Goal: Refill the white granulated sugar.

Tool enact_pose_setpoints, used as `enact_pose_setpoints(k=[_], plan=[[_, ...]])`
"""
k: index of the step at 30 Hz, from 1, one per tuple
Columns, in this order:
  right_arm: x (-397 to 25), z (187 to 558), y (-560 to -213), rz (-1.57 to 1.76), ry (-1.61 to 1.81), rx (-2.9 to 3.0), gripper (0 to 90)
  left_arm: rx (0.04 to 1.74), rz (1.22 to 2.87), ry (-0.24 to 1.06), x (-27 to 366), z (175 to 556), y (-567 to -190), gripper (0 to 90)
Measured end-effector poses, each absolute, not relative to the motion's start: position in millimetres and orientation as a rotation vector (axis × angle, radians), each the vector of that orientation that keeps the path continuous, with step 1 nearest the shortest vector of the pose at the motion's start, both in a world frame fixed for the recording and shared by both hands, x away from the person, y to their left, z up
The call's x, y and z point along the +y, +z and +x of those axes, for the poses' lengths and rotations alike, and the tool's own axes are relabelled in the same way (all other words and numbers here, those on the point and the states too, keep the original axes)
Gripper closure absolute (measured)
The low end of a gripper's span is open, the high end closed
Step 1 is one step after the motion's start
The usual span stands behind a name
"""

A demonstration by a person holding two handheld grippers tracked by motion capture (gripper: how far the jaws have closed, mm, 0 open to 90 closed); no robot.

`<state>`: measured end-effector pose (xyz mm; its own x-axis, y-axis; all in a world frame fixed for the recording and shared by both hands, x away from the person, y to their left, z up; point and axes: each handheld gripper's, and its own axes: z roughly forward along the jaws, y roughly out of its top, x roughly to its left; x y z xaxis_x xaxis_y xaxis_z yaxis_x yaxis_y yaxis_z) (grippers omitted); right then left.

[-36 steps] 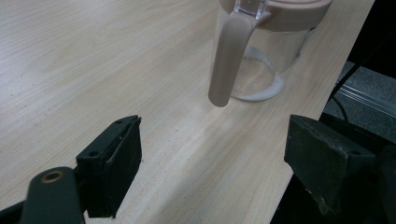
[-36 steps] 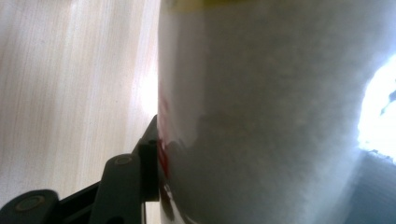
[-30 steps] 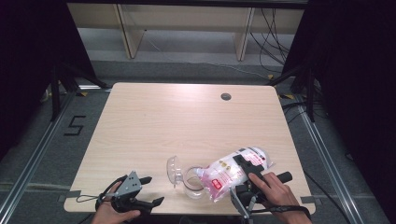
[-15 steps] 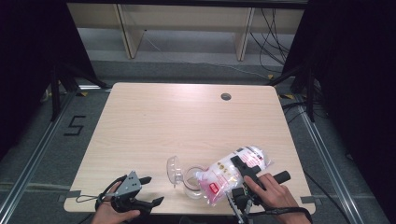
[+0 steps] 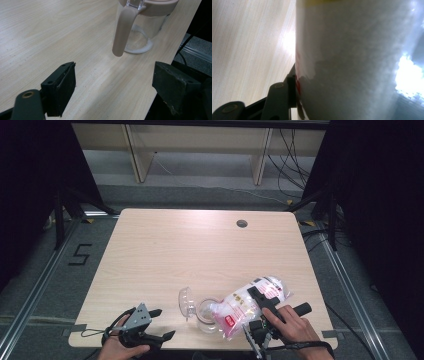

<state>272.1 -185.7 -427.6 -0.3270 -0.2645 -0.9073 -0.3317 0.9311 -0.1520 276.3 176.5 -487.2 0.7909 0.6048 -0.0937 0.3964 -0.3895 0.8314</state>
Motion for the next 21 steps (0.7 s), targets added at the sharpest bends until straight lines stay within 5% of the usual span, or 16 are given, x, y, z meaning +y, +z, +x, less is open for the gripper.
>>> enact_pose_setpoints(k=[21], plan=[[-181.5,274.2,-427.1,-0.524,0.047,1.897,50.5,0.738,2.054,0.291,176.6,276.1,-486.5,18.6]])
